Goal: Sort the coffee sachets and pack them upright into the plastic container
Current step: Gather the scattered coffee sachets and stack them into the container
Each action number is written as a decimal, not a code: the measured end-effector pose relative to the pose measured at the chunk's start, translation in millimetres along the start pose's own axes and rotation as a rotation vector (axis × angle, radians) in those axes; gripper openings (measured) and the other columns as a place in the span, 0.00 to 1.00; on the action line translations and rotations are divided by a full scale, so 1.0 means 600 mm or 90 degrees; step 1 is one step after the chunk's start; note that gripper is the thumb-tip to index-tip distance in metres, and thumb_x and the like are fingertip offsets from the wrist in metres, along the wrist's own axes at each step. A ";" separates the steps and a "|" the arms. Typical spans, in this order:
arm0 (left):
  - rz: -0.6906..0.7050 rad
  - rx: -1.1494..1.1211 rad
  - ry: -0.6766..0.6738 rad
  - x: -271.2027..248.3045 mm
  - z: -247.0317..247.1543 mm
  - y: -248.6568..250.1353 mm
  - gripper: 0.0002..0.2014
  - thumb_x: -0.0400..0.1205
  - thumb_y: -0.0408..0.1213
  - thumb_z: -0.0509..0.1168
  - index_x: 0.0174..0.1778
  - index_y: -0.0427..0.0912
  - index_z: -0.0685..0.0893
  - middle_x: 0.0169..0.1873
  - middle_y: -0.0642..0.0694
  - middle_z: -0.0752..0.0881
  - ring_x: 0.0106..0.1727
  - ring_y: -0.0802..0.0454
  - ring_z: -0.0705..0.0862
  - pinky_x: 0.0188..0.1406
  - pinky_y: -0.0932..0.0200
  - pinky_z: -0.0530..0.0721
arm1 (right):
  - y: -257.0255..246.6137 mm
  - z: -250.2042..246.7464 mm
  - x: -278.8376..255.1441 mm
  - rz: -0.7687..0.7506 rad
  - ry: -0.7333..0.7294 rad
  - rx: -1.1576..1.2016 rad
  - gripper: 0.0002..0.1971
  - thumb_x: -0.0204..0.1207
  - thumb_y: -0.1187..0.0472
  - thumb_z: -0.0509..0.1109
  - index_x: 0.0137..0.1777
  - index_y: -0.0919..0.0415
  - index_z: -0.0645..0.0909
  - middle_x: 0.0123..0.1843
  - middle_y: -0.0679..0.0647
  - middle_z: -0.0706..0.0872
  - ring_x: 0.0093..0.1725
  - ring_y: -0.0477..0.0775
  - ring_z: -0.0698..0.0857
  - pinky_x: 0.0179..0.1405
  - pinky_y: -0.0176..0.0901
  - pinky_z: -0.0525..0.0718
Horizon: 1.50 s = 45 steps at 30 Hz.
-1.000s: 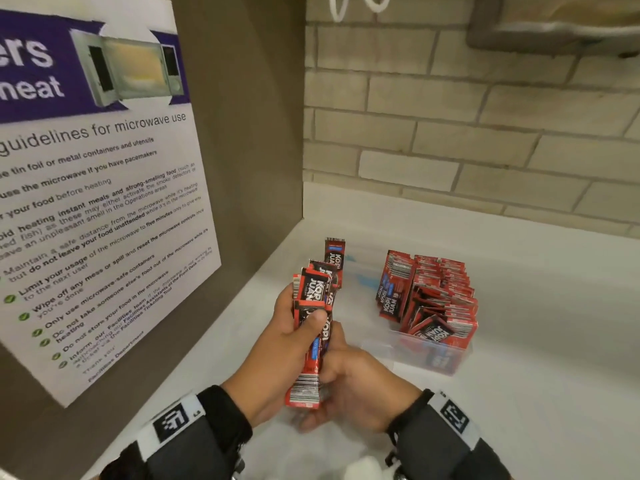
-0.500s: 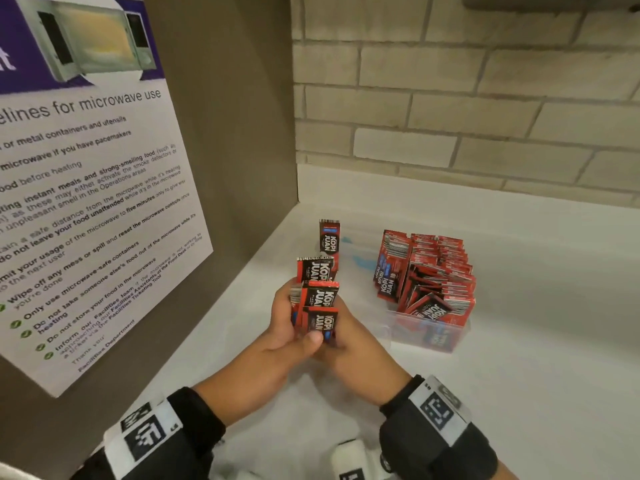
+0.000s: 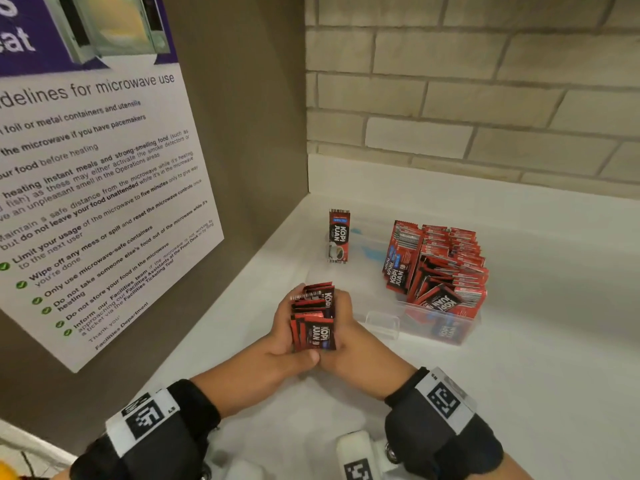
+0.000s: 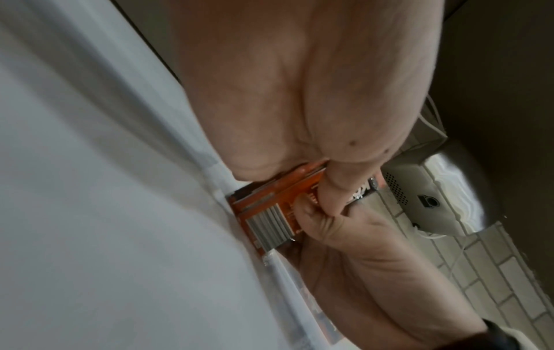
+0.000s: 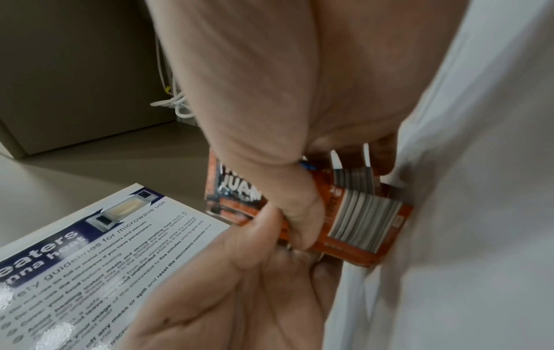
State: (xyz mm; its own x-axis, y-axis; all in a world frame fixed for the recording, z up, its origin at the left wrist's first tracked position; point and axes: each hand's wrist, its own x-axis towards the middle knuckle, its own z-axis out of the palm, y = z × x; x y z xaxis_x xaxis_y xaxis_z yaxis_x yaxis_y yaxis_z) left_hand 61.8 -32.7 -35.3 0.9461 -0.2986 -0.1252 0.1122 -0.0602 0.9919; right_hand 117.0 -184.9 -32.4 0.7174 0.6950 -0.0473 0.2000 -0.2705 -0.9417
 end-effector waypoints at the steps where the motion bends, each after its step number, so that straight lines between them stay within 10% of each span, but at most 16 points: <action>1: 0.002 -0.005 0.013 0.000 0.001 0.000 0.43 0.75 0.34 0.63 0.78 0.64 0.44 0.73 0.61 0.70 0.69 0.71 0.75 0.64 0.71 0.74 | -0.001 0.001 0.000 0.000 0.000 -0.006 0.36 0.75 0.73 0.66 0.75 0.56 0.48 0.59 0.50 0.77 0.54 0.38 0.80 0.52 0.27 0.80; 9: -0.004 0.004 0.082 0.008 0.011 0.004 0.42 0.79 0.17 0.55 0.74 0.66 0.50 0.66 0.57 0.75 0.57 0.76 0.81 0.52 0.75 0.77 | -0.008 0.009 0.002 -0.017 -0.001 -0.022 0.43 0.74 0.74 0.68 0.79 0.58 0.44 0.72 0.60 0.69 0.69 0.52 0.76 0.67 0.36 0.76; 15: -0.049 0.004 0.063 0.009 0.015 0.000 0.43 0.65 0.32 0.60 0.78 0.58 0.55 0.64 0.54 0.79 0.63 0.65 0.80 0.59 0.69 0.76 | -0.004 0.010 0.005 -0.016 0.016 -0.082 0.34 0.74 0.74 0.64 0.76 0.58 0.54 0.64 0.51 0.71 0.66 0.48 0.74 0.64 0.34 0.74; 22: 0.128 -0.009 0.101 0.020 0.018 0.062 0.25 0.74 0.35 0.58 0.67 0.55 0.63 0.43 0.70 0.83 0.49 0.74 0.80 0.48 0.73 0.78 | -0.074 -0.012 -0.002 -0.155 0.206 -0.309 0.21 0.73 0.70 0.68 0.65 0.61 0.67 0.57 0.55 0.69 0.52 0.53 0.78 0.51 0.46 0.81; 26: 0.229 0.017 0.160 0.045 0.025 0.112 0.15 0.82 0.32 0.60 0.57 0.53 0.65 0.43 0.66 0.80 0.44 0.77 0.80 0.41 0.74 0.80 | -0.130 -0.043 -0.003 -0.198 0.289 -0.468 0.27 0.72 0.63 0.73 0.70 0.59 0.69 0.59 0.53 0.71 0.57 0.50 0.70 0.59 0.37 0.71; 33: 0.240 0.099 0.124 0.112 0.022 0.164 0.17 0.86 0.30 0.56 0.67 0.49 0.62 0.56 0.53 0.78 0.56 0.65 0.80 0.57 0.64 0.82 | -0.199 -0.141 -0.029 -0.014 0.197 -0.411 0.41 0.73 0.57 0.74 0.81 0.51 0.53 0.65 0.49 0.62 0.54 0.47 0.79 0.56 0.35 0.80; 36: 0.176 0.064 0.118 0.156 0.019 0.149 0.19 0.85 0.30 0.59 0.69 0.46 0.62 0.60 0.45 0.77 0.61 0.52 0.78 0.67 0.48 0.78 | -0.213 -0.195 -0.053 0.029 0.299 -0.376 0.37 0.76 0.53 0.71 0.80 0.51 0.55 0.68 0.49 0.61 0.53 0.47 0.81 0.44 0.28 0.79; 41: 0.040 0.095 0.117 0.221 0.030 0.116 0.22 0.85 0.28 0.60 0.72 0.47 0.60 0.56 0.49 0.80 0.53 0.56 0.81 0.45 0.62 0.81 | -0.172 -0.235 -0.089 0.007 0.482 -0.107 0.23 0.77 0.58 0.69 0.70 0.49 0.68 0.68 0.51 0.70 0.55 0.50 0.80 0.53 0.46 0.83; 45: -0.035 0.162 0.130 0.260 0.039 0.107 0.22 0.83 0.27 0.61 0.71 0.43 0.64 0.60 0.41 0.82 0.60 0.45 0.82 0.52 0.51 0.83 | -0.103 -0.243 -0.106 0.034 0.578 0.058 0.18 0.78 0.60 0.68 0.67 0.52 0.71 0.67 0.53 0.72 0.59 0.55 0.80 0.55 0.50 0.82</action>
State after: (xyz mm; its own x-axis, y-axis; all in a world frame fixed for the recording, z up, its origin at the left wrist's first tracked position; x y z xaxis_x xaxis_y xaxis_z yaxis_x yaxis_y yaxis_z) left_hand 209.3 -105.4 8.5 0.9850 -0.0929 -0.1457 0.1099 -0.3145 0.9429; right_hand 156.1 -309.6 77.3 0.9812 -0.1184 0.1526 0.1260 -0.2065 -0.9703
